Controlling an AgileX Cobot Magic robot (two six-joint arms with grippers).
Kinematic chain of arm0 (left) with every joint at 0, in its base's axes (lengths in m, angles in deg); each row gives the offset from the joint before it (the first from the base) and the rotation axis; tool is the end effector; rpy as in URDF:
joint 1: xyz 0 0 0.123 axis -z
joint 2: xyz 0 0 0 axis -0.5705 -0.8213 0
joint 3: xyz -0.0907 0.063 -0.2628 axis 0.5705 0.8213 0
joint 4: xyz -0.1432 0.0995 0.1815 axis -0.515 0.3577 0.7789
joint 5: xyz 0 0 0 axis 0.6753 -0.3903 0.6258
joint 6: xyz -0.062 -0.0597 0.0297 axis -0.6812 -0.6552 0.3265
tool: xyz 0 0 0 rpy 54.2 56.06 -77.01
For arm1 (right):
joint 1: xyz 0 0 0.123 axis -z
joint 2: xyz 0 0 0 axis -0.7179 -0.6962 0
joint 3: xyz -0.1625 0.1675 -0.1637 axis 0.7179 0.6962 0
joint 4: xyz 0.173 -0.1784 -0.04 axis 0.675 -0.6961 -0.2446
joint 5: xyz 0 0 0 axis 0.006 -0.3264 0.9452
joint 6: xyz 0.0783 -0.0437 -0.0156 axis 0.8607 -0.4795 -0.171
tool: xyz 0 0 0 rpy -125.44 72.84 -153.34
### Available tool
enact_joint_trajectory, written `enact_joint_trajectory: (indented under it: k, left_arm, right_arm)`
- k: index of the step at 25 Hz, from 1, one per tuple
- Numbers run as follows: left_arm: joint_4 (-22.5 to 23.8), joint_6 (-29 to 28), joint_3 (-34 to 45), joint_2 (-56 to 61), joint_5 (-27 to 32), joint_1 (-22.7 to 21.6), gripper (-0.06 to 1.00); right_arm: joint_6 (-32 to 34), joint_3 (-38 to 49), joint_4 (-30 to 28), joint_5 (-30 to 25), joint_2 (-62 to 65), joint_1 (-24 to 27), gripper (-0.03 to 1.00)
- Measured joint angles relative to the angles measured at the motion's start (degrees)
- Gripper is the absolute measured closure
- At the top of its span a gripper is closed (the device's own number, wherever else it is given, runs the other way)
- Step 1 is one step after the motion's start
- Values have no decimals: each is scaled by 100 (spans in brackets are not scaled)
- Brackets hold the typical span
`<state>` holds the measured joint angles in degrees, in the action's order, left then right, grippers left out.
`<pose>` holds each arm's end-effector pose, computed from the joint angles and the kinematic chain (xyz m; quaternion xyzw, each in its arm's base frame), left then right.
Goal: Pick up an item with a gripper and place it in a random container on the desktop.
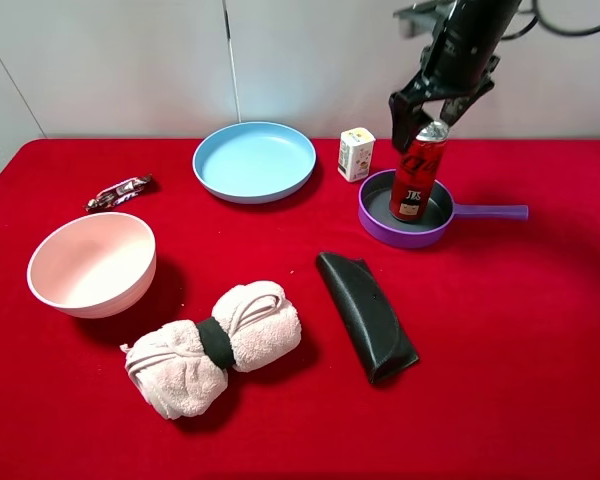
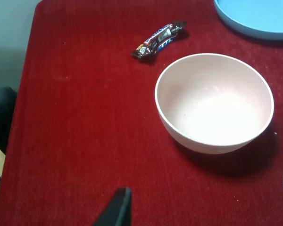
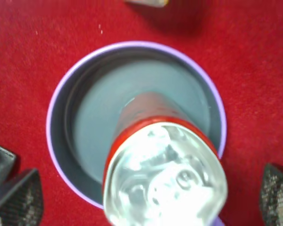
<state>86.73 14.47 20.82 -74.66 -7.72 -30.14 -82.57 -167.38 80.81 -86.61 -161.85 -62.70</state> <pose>-0.0043 0.0010 0.2746 0.0467 0.8521 -0.0098 0.5213 0.4200 0.1327 0.2464 -0.3317 0.9373 0.0255 0.1034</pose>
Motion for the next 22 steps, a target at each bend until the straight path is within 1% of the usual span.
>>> enact_joint_trajectory:
  k: [5, 10, 22]
  left_arm:
    - [0, 0, 0, 0, 0, 0, -5]
    - [0, 0, 0, 0, 0, 0, -5]
    - [0, 0, 0, 0, 0, 0, -5]
  right_arm:
    - [233, 0, 11, -2, 369, -6, 27]
    - [280, 106, 119, -7, 722, -25, 27]
    - [297, 1583, 187, -18, 2092, -44, 27]
